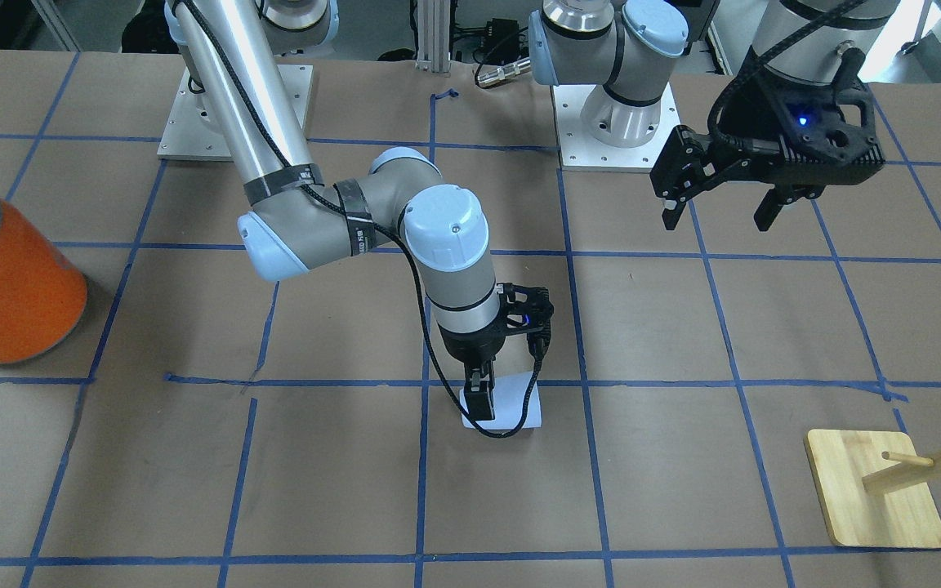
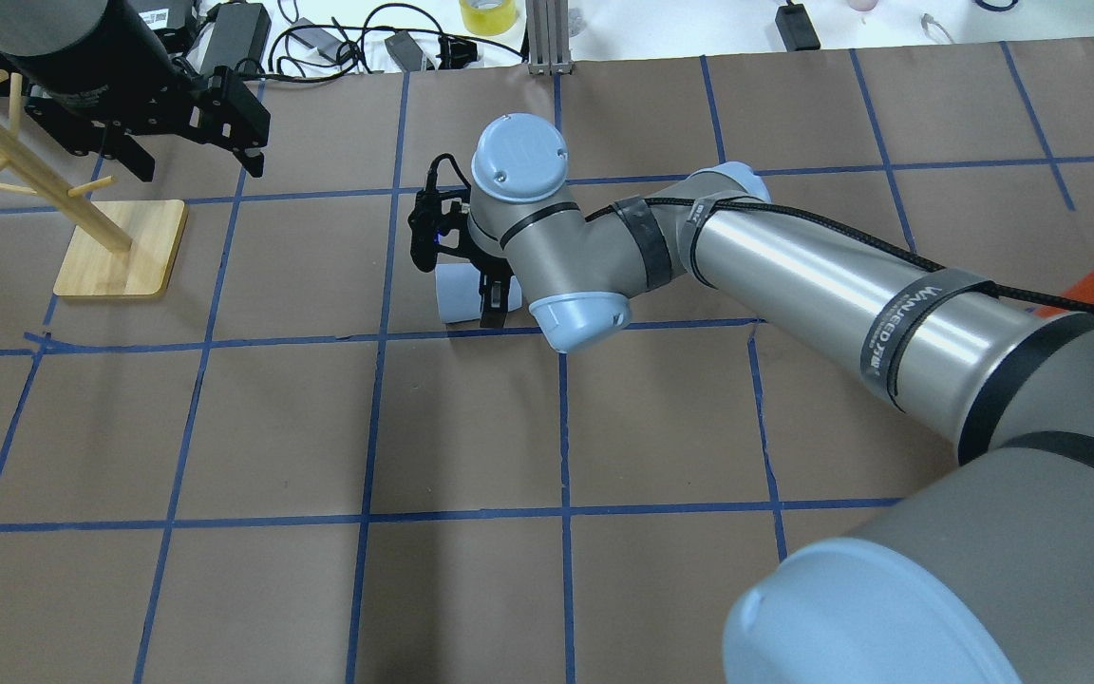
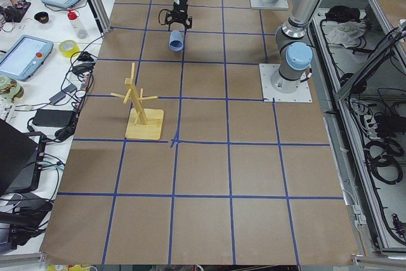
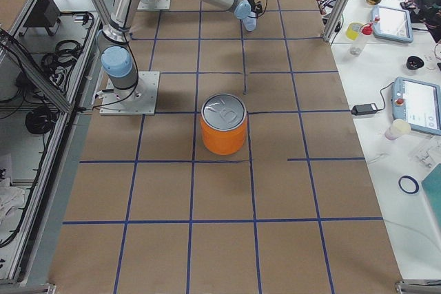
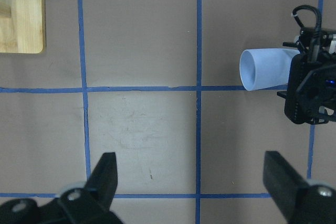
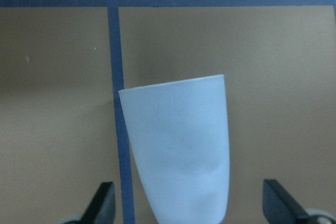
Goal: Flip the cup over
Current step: 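Lay the cup on its side and open the right gripper, then raise the right gripper away while the left gripper reaches toward the cup, then grasp the lying cup's closed end with the left gripper, then lift and rotate the cup upright with the left gripper, set it down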
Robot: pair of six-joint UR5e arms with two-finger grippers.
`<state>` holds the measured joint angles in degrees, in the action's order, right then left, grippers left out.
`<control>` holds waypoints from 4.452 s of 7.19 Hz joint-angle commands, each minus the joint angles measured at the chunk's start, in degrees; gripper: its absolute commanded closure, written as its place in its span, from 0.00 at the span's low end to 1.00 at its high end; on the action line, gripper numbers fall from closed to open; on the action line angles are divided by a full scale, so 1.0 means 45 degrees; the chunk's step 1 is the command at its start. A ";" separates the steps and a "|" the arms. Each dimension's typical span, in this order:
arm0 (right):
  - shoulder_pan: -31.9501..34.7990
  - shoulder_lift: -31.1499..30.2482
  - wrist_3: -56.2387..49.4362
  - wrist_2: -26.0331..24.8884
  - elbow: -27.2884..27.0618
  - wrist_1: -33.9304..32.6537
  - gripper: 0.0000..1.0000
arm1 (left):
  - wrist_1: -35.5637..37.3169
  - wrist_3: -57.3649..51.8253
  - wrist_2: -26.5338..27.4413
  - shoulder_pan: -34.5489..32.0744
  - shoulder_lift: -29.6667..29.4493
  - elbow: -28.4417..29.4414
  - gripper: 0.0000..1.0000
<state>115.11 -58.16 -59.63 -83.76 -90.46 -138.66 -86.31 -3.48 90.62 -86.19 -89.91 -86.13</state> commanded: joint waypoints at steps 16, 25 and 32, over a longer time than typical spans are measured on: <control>-0.5366 -0.7469 1.4483 -0.1016 -0.0132 1.1419 0.00 | 0.5879 -0.1512 -1.0369 0.1478 -0.5427 -0.4238 0.00; -0.5502 -0.6861 1.4658 -0.0977 -0.0268 0.9896 0.00 | 0.6328 -0.1007 -1.2558 0.1204 -0.6719 -0.4512 0.32; -0.5522 -0.6881 1.4737 -0.0879 -0.0268 0.9895 0.00 | 0.6680 0.0243 -1.3479 0.1185 -0.5745 -0.4453 0.93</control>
<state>90.27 -89.08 6.65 -87.69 -91.67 -94.13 -56.27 -4.39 29.25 -80.86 -117.21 -106.29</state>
